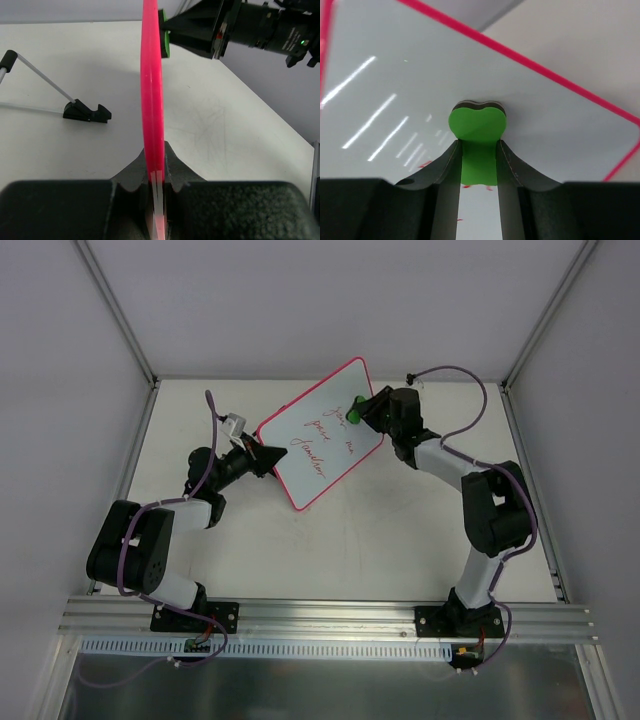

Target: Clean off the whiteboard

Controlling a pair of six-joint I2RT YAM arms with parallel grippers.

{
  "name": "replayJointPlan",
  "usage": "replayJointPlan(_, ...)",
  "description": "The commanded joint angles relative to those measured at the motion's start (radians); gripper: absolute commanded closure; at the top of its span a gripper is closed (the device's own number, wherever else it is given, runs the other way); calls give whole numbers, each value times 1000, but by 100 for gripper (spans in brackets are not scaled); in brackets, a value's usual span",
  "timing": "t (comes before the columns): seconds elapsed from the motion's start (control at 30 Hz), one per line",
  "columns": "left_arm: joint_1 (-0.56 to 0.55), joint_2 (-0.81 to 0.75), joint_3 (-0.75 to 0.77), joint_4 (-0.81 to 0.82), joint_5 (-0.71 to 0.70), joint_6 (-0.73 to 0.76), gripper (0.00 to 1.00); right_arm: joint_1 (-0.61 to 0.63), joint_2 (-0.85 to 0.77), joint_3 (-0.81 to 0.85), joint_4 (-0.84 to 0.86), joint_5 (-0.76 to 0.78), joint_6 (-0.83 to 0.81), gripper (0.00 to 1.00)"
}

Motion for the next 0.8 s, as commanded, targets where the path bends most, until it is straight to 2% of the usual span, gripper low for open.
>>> replayJointPlan(0.0, -16, -27, 33, 101, 148, 25, 100, 51, -17, 116, 67, -18, -7, 100)
replayJointPlan(0.13, -17, -27, 33, 101, 144, 24, 100, 61, -12, 136, 77, -21, 24, 100)
replayJointPlan(0.3, -17, -31, 29, 101, 138, 25, 100, 50, -29, 61, 77, 7, 24, 100)
replayJointPlan(0.6, -16, -39, 30, 90, 132, 28, 100, 5, -40, -218, 119, 37, 50, 100)
replayJointPlan(0.77, -17, -38, 32, 90, 141, 16, 100, -5, -20, -283, 130, 14, 38, 100)
